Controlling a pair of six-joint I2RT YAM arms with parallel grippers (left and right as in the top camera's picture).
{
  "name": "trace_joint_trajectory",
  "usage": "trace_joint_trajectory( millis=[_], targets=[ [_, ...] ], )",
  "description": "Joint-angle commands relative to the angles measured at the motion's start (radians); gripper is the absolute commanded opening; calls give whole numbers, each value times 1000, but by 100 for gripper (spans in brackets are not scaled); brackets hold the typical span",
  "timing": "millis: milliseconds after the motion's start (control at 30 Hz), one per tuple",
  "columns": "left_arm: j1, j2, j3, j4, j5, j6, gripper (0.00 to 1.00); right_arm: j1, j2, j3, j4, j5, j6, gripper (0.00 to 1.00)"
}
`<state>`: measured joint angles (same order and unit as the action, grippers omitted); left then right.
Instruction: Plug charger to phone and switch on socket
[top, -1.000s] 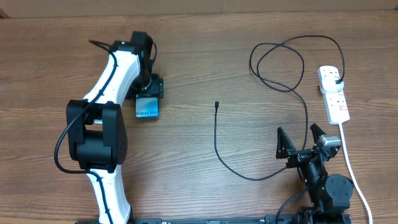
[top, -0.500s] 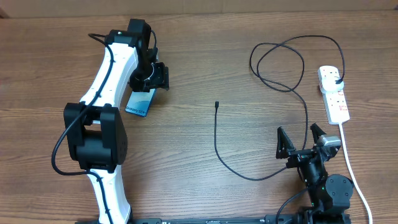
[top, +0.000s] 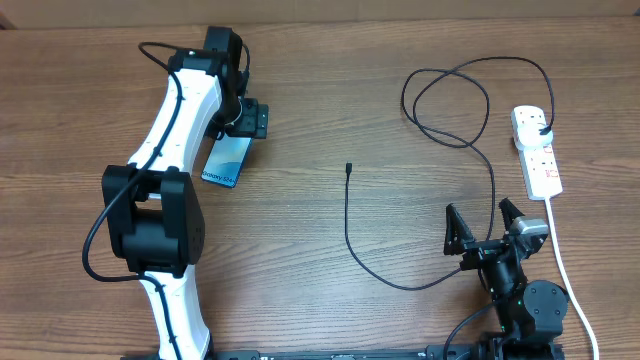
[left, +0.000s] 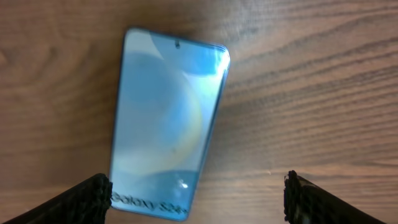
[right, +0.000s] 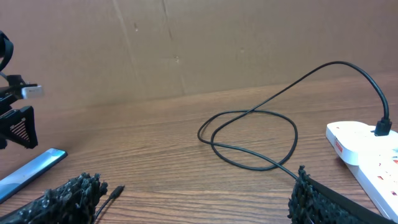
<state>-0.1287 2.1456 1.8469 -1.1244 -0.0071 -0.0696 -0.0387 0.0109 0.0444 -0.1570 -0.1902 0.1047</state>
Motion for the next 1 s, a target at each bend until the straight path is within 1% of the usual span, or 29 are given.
trace_joint_trajectory(
  millis=[0,167,300,367,467,733,967],
  targets=[
    [21,40,0,25,-21,159,92,5,-8,0,6,10,-2,100],
    [47,65,-1,60,32,271,92,5,-8,0,6,11,-2,100],
    [61,75,-1,74,34,319,93,5,-8,0,6,11,-2,100],
    [64,84,-1,80,37,323,93,5,-8,0,6,10,-2,100],
    [64,107,-1,78,104,370,94,5,-8,0,6,10,-2,100],
    [63,173,-1,70,126,374,97,5,-8,0,6,11,-2,100],
    [64,182,-1,58,83,372,100,5,-8,0,6,11,-2,100]
  ],
)
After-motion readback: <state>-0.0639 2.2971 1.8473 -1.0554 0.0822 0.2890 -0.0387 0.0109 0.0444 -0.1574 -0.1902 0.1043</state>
